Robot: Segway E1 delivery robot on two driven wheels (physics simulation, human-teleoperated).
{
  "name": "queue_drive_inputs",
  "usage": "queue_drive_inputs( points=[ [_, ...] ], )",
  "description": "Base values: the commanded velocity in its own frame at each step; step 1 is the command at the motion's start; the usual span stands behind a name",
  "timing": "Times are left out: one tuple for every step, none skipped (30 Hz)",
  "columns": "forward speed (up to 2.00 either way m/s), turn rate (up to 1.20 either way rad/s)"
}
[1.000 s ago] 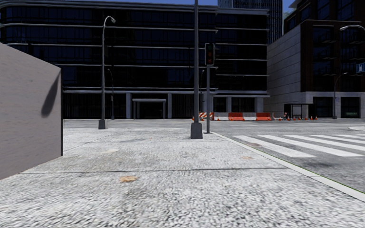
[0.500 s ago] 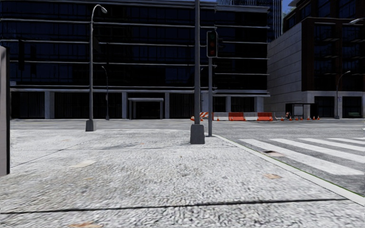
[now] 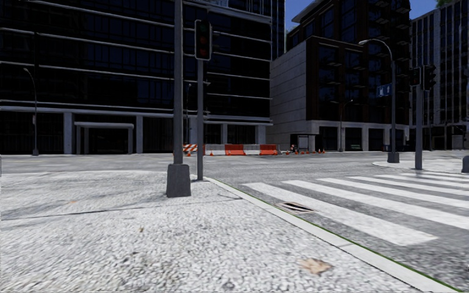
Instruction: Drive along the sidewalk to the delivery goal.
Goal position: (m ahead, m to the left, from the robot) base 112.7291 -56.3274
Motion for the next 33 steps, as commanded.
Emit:
queue_drive_inputs(
  points=[
    [2.0,-0.72],
    [2.0,-0.72],
    [2.0,-0.72],
    [2.0,-0.72],
    [2.0,-0.72],
    [2.0,-0.72],
    [2.0,-0.72],
    [2.0,-0.72],
    [2.0,-0.72],
    [2.0,-0.72],
    [2.0,-0.72],
    [2.0,-0.72],
    [2.0,-0.72],
    [2.0,-0.72],
    [2.0,-0.71],
    [2.0,-0.71],
    [2.0,-0.7],
    [2.0,-0.7],
    [2.0,-0.7],
    [2.0,-0.7],
    [2.0,-0.7],
    [2.0,-0.7],
    [1.97,-0.7],
    [1.7,-0.67],
    [1.56,-0.63],
    [1.56,-0.63],
    [1.46,-0.62],
    [1.38,-0.62],
    [1.35,-0.61],
    [1.35,-0.61],
    [1.33,-0.61],
    [1.29,-0.61],
    [1.28,-0.6]
  ],
)
